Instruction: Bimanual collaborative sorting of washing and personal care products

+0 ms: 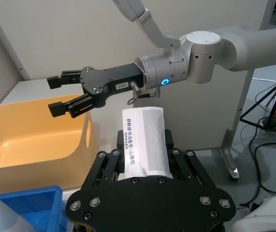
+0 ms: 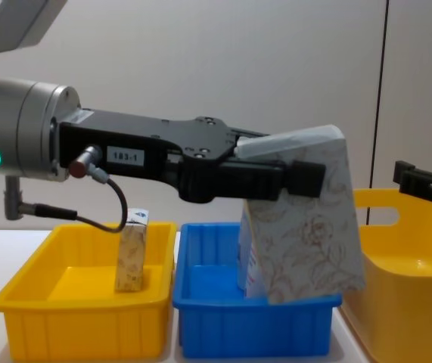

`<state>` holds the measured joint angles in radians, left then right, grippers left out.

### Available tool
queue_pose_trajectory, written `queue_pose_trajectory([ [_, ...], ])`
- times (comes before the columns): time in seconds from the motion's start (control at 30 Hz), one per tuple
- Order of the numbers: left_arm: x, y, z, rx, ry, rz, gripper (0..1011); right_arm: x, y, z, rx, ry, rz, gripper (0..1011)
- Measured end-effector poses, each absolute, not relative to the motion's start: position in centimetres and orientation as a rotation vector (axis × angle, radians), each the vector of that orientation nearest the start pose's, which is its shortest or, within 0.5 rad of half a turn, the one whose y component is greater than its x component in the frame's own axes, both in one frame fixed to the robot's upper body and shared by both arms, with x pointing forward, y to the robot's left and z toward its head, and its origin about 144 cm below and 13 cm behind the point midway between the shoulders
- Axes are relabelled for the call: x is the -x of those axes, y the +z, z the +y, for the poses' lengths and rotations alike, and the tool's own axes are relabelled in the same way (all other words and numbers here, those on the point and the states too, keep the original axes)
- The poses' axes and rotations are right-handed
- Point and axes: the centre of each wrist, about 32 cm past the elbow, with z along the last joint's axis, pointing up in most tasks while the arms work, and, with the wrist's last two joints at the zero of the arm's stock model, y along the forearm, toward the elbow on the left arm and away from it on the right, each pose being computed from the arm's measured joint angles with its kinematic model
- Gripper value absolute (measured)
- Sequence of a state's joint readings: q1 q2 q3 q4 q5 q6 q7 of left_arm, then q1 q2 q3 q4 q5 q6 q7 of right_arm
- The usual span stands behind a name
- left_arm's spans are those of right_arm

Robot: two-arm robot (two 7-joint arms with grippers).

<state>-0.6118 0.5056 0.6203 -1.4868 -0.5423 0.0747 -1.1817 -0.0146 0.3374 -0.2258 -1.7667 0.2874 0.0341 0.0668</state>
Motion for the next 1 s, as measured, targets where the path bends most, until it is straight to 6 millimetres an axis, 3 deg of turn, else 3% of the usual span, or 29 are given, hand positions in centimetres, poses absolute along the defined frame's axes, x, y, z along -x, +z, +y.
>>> queue_pose_trajectory([
  [1.0, -56.63, 128.34, 21.54, -0.122, -0.103, -0.165, 364, -44.32, 119.05, -24.13, -0.023, -1.185, -0.078, 1003],
])
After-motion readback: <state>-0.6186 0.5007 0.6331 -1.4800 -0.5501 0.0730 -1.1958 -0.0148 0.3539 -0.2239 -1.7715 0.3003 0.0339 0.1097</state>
